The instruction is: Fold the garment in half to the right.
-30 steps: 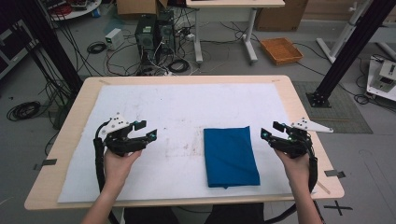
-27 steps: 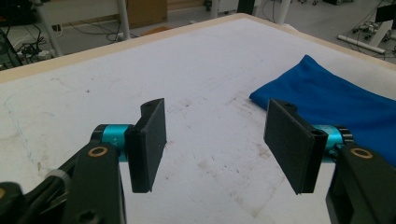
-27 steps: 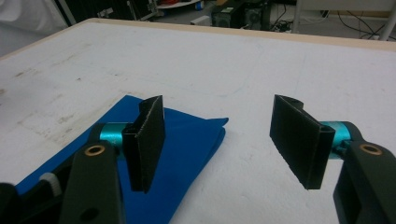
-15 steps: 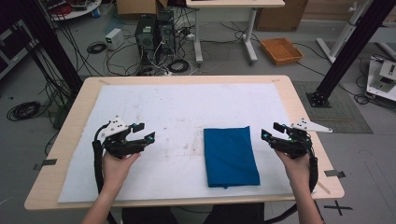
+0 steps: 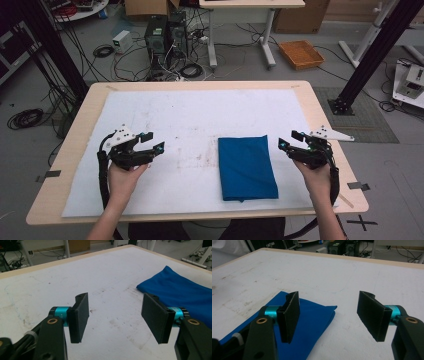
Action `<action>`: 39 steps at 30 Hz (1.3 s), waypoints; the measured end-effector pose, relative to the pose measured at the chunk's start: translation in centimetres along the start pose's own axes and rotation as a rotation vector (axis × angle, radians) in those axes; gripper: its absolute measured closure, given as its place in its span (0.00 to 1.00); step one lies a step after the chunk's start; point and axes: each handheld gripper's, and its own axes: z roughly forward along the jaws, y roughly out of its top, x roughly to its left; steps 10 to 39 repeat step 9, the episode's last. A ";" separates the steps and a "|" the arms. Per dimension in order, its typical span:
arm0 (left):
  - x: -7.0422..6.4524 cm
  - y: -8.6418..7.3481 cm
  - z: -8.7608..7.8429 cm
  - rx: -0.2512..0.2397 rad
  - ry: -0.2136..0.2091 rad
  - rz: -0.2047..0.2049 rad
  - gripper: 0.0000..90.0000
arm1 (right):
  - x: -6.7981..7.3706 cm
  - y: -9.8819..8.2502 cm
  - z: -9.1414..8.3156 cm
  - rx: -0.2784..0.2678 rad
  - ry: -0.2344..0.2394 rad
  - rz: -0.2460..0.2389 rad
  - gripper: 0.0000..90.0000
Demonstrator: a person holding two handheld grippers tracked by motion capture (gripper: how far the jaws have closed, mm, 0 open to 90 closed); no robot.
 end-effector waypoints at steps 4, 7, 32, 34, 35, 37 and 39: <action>0.0 0.0 0.0 -0.003 0.000 -0.001 0.43 | 0.0 0.0 0.0 0.001 0.003 0.000 0.38; 0.1 0.1 0.1 -0.007 -0.001 -0.005 0.43 | -0.1 0.0 -0.1 0.001 -0.001 0.003 0.37; 0.0 0.1 0.1 -0.007 -0.003 -0.004 0.43 | -0.2 -0.1 -0.2 -0.001 -0.001 0.002 0.37; 0.0 0.1 0.1 -0.007 -0.003 -0.004 0.43 | -0.2 -0.1 -0.2 -0.001 -0.001 0.002 0.37; 0.0 0.1 0.1 -0.007 -0.003 -0.004 0.43 | -0.2 -0.1 -0.2 -0.001 -0.001 0.002 0.37; 0.0 0.1 0.1 -0.007 -0.003 -0.004 0.43 | -0.2 -0.1 -0.2 -0.001 -0.001 0.002 0.37; 0.0 0.1 0.1 -0.007 -0.003 -0.004 0.43 | -0.2 -0.1 -0.2 -0.001 -0.001 0.002 0.37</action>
